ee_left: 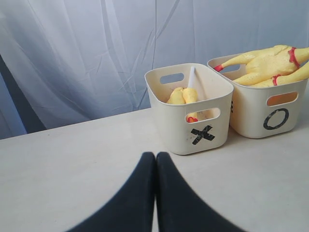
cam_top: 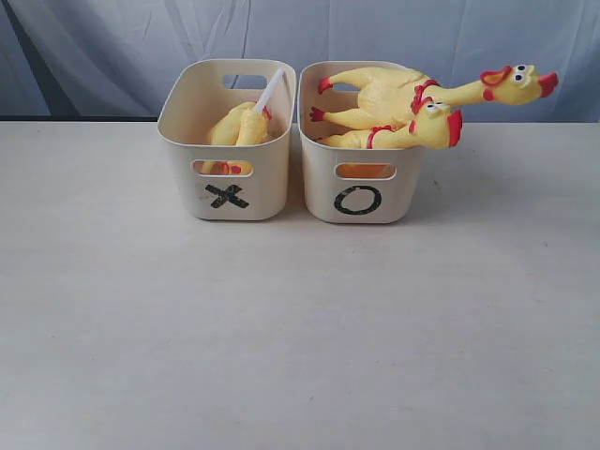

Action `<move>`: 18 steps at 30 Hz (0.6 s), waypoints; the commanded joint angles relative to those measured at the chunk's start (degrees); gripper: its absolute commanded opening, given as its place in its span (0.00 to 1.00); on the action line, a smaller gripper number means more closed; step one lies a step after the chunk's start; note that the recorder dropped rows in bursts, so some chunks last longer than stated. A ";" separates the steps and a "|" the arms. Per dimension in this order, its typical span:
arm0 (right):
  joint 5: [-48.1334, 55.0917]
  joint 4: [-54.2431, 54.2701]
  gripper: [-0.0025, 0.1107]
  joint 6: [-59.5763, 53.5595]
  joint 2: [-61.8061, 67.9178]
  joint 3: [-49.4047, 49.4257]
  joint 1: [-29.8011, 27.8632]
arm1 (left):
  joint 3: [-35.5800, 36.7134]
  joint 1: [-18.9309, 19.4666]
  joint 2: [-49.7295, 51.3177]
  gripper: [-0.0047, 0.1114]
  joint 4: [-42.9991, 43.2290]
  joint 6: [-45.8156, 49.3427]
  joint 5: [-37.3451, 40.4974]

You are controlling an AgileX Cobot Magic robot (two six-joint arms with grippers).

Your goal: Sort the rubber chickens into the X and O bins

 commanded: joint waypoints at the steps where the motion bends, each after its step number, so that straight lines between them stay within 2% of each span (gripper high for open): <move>1: -0.01 1.48 0.02 5.31 -4.81 -0.15 -3.98 | 0.43 0.28 -0.24 0.04 0.22 -0.22 -0.44; 4: -0.38 7.67 0.02 5.85 -11.32 1.91 -8.17 | 0.43 0.28 -0.24 0.04 0.22 -0.22 -0.44; 7: -6.64 10.49 0.02 5.73 -17.88 6.20 -9.57 | 0.43 0.28 -0.24 0.04 0.44 -0.22 -0.44; 11: -20.58 17.19 0.02 5.73 -29.56 16.84 -9.55 | 0.43 0.28 -0.24 0.04 0.44 -0.22 -2.25; 13: -28.22 21.49 0.02 5.73 -35.08 24.00 -9.55 | 0.43 0.28 -0.24 0.04 0.44 -0.22 -6.15; 18: -41.53 28.42 0.02 5.66 -43.85 36.58 -9.55 | 0.43 0.28 -0.24 0.04 1.72 -0.22 -9.99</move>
